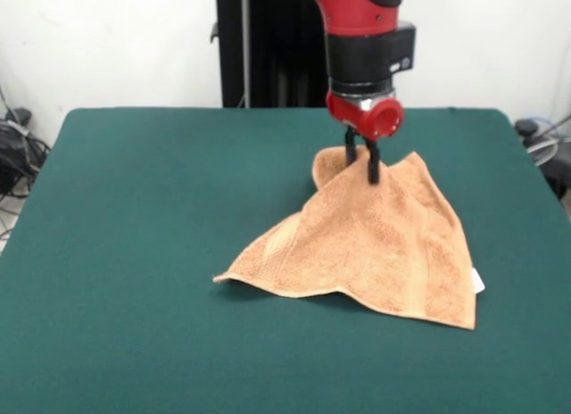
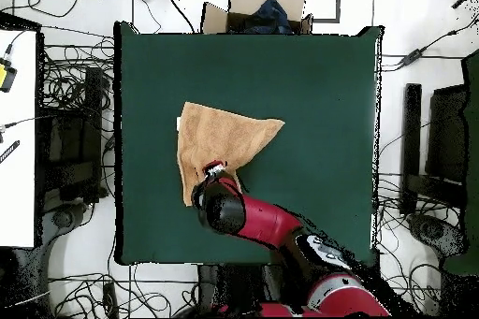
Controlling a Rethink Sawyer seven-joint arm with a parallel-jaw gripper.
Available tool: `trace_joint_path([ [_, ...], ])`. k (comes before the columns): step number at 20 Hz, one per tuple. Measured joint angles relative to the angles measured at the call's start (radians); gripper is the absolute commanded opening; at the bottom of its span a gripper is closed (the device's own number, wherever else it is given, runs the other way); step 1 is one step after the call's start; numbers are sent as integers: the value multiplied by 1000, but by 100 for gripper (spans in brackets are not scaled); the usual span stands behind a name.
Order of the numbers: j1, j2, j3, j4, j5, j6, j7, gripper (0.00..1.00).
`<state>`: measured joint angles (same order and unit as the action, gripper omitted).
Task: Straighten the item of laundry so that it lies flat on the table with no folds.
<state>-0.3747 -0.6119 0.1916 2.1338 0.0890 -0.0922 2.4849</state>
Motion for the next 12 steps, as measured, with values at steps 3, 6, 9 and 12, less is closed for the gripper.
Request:
trace_joint_path([
  [3,10,-33,0,0,9,52,0,100],
  [6,22,-62,-1,0,20,88,0,100],
  [9,32,-77,-3,0,28,99,0,100],
  [12,50,-90,-13,-2,39,105,0,100],
])
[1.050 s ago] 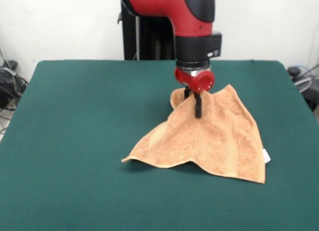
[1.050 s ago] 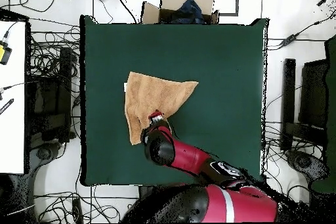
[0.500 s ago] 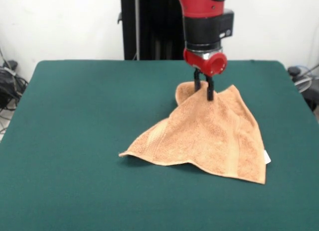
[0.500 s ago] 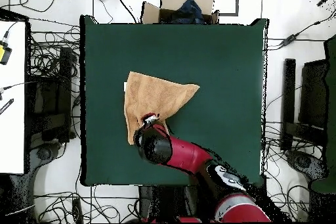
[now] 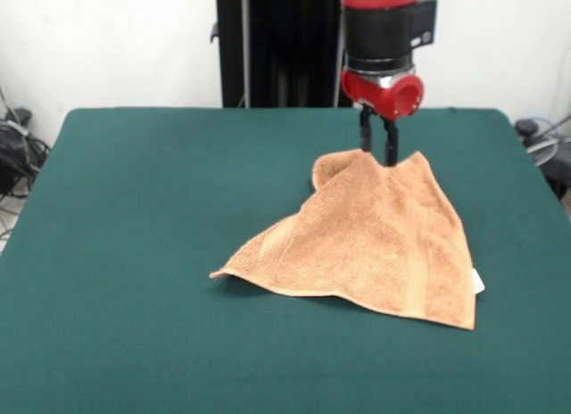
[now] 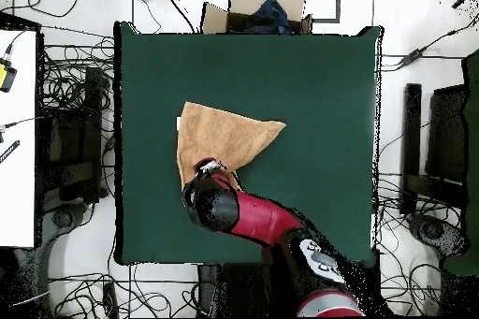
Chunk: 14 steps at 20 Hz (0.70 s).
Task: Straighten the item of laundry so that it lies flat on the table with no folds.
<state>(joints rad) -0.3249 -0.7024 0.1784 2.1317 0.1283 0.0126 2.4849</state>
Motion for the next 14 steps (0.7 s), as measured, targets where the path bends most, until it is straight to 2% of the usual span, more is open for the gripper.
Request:
trace_joint_path([
  [7,31,-33,-24,-17,7,53,0,100],
  [14,82,-17,-86,-116,16,84,0,100],
])
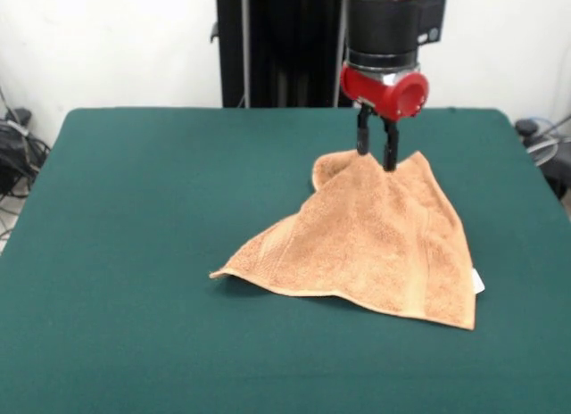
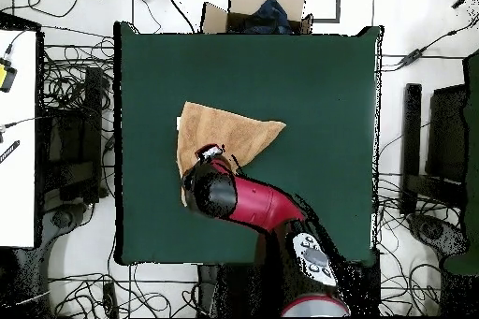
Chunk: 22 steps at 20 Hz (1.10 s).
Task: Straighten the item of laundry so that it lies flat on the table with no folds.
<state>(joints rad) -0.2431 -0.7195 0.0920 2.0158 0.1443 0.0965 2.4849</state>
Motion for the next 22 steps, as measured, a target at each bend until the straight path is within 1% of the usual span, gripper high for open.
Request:
trace_joint_path([
  [2,14,13,-19,-35,5,0,0,100],
  [3,25,28,-35,-66,12,0,0,100],
  [8,63,91,-84,-170,39,0,0,100],
  [10,71,107,-93,-193,44,0,0,100],
  [11,78,128,-104,-223,50,0,0,100],
  [17,83,191,-113,-305,67,0,0,100],
  [20,83,237,-113,-352,68,0,0,100],
  [22,83,252,-113,-365,68,0,0,100],
])
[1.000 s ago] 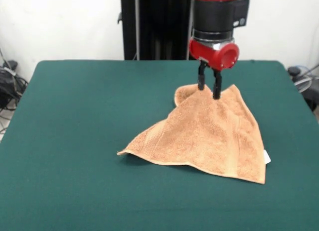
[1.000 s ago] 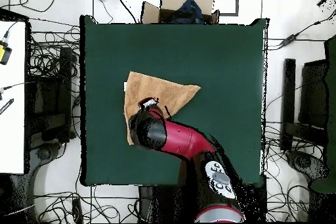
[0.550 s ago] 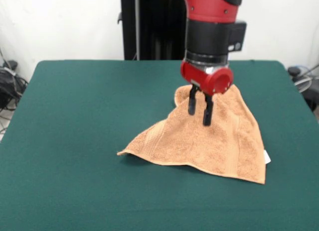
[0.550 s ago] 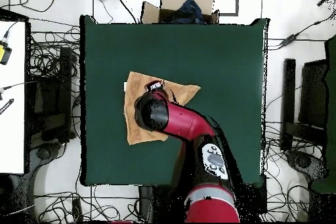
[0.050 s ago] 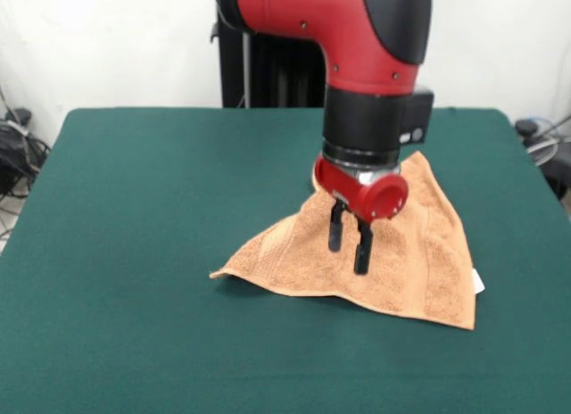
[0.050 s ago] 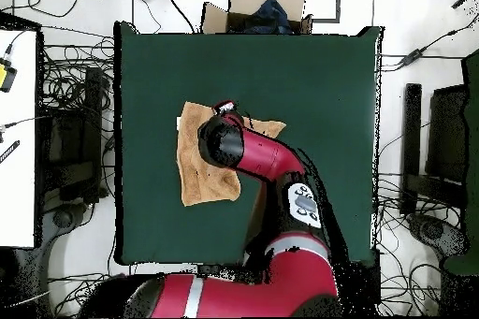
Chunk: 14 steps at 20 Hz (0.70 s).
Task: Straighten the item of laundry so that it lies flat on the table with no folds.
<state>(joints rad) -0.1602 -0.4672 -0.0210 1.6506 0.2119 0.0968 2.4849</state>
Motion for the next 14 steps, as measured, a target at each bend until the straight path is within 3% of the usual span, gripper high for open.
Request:
trace_joint_path([
  [10,-11,155,1,-120,0,-22,0,100],
  [14,-13,163,1,-157,-4,2,0,100],
])
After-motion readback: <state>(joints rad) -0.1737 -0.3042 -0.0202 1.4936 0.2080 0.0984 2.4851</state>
